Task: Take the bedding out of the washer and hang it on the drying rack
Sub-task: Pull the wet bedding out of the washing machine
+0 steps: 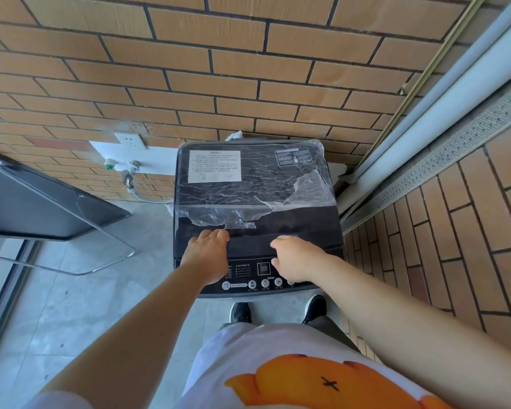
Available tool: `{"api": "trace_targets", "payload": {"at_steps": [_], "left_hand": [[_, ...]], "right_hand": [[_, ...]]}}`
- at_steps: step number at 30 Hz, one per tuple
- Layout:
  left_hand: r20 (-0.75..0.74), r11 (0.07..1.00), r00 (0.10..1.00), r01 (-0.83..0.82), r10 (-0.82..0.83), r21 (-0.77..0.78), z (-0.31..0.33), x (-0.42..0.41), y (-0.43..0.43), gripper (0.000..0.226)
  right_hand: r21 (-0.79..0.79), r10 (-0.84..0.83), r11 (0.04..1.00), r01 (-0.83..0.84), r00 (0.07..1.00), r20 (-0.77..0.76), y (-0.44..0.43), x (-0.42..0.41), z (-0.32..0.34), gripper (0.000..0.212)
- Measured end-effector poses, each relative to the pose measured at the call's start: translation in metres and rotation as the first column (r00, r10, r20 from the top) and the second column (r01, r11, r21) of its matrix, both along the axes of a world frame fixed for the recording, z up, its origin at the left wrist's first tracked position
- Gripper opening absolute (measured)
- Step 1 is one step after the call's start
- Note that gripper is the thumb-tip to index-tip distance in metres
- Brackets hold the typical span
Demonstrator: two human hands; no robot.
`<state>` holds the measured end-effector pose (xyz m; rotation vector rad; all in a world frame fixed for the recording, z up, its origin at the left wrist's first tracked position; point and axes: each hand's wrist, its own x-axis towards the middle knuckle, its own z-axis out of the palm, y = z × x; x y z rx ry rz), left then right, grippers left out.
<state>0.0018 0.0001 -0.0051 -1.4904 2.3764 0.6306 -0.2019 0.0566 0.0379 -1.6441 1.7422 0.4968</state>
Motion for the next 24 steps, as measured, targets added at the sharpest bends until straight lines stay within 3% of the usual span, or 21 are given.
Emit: {"api": "trace_targets", "payload": {"at_steps": [2,8,14,21,24], "left_hand": [[0.003,0.999,1.000,0.015,-0.014,-0.037,0.010,-0.001,-0.004,0.032],[-0.053,0.963,0.993,0.093,-0.110,-0.251,0.044,0.008,-0.006,0.041],[-0.077,0.962,0.992,0.076,-0.099,-0.262,0.073,0.004,-0.024,0.042],[-0.178,0.962,0.983,0.003,-0.053,-0.274,0.118,0.006,-0.047,0.040],[-0.254,0.928,0.965,-0.030,-0.070,-0.370,0.135,0.010,-0.061,0.034]], "right_hand": [[-0.037,-0.008,0.999,0.007,1.000,-0.002,0.002,0.000,0.004,0.043],[-0.279,-0.007,0.960,-0.009,0.998,-0.056,0.004,-0.008,0.017,0.067],[-0.471,-0.045,0.881,-0.045,0.983,-0.177,-0.006,-0.015,0.029,0.050],[-0.577,0.017,0.807,-0.127,0.981,-0.192,-0.033,-0.026,0.069,0.035],[-0.664,0.034,0.730,-0.163,0.979,-0.203,-0.044,-0.036,0.085,0.026]]}}
